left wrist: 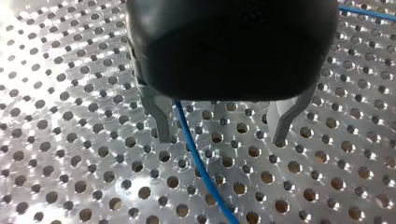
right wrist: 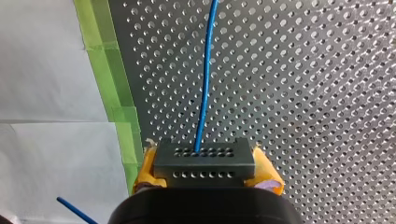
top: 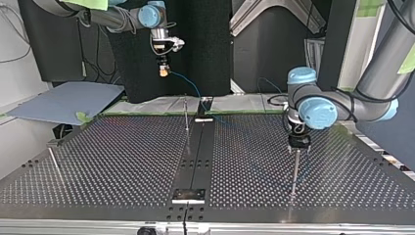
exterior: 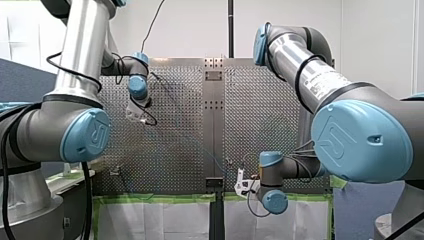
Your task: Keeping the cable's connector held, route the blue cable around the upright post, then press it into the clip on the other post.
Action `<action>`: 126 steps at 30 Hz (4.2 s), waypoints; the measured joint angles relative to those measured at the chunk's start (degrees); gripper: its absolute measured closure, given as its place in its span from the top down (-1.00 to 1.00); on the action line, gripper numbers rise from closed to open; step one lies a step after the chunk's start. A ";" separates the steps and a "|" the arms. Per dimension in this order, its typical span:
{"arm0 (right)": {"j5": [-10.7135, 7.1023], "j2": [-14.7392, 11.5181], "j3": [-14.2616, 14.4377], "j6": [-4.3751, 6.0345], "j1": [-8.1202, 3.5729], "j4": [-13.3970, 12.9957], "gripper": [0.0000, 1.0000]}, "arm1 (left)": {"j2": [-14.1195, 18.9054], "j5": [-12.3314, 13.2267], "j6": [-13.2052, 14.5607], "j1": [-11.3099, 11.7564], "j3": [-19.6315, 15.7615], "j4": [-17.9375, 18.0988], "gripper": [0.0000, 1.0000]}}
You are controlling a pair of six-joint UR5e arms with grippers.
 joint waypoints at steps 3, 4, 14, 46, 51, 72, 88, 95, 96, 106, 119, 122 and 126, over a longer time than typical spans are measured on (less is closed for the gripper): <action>0.00 0.00 0.00 0.00 -0.10 -0.01 -1.00 | 0.55 -0.05 -0.03 0.19 -1.42 0.92 1.00; 0.00 -0.01 0.00 0.00 -0.12 -0.01 -1.00 | 0.70 -0.05 -0.04 0.25 -1.83 1.21 1.00; -0.04 -0.01 0.00 0.00 -0.18 -0.01 -1.00 | 1.58 -0.08 -0.07 0.84 -3.96 3.67 1.00; -0.96 -0.01 0.00 0.09 -0.44 -0.01 -1.00 | 8.21 1.55 6.01 1.11 -8.40 2.49 1.00; -0.91 -0.01 0.00 0.09 -0.43 -0.01 -1.00 | 9.82 2.61 6.99 0.76 -9.63 2.61 1.00; -1.23 -0.01 -0.09 0.17 -0.45 -0.11 -1.00 | 11.93 2.74 7.27 0.50 -9.85 1.67 1.00; -1.32 -0.01 -0.10 0.58 -0.61 -0.19 -1.00 | 14.88 2.09 10.70 -0.13 -10.11 -1.81 1.00; -1.35 0.00 -0.12 0.71 -0.81 -0.24 -1.00 | 18.56 -0.54 14.29 -0.51 -12.52 -5.10 1.00; -1.38 -0.01 -0.16 0.79 -0.82 -0.24 -1.00 | 19.14 -0.88 14.87 -0.52 -12.63 -5.58 1.00; -1.71 -0.02 -0.80 1.02 -0.85 0.28 -1.00 | 24.97 -0.28 20.70 -0.50 -12.83 -8.91 1.00; -3.27 -0.01 -1.00 0.91 -0.85 0.08 -1.00 | 31.72 4.99 27.83 0.11 -7.86 -11.30 1.00; -3.54 -0.01 -1.02 0.97 -0.85 0.02 -1.00 | 31.60 5.31 29.58 -0.17 -6.12 -12.94 1.00; -3.80 -0.01 -1.05 1.00 -0.85 -0.04 -1.00 | 30.91 6.32 31.79 -0.99 -3.92 -15.12 1.00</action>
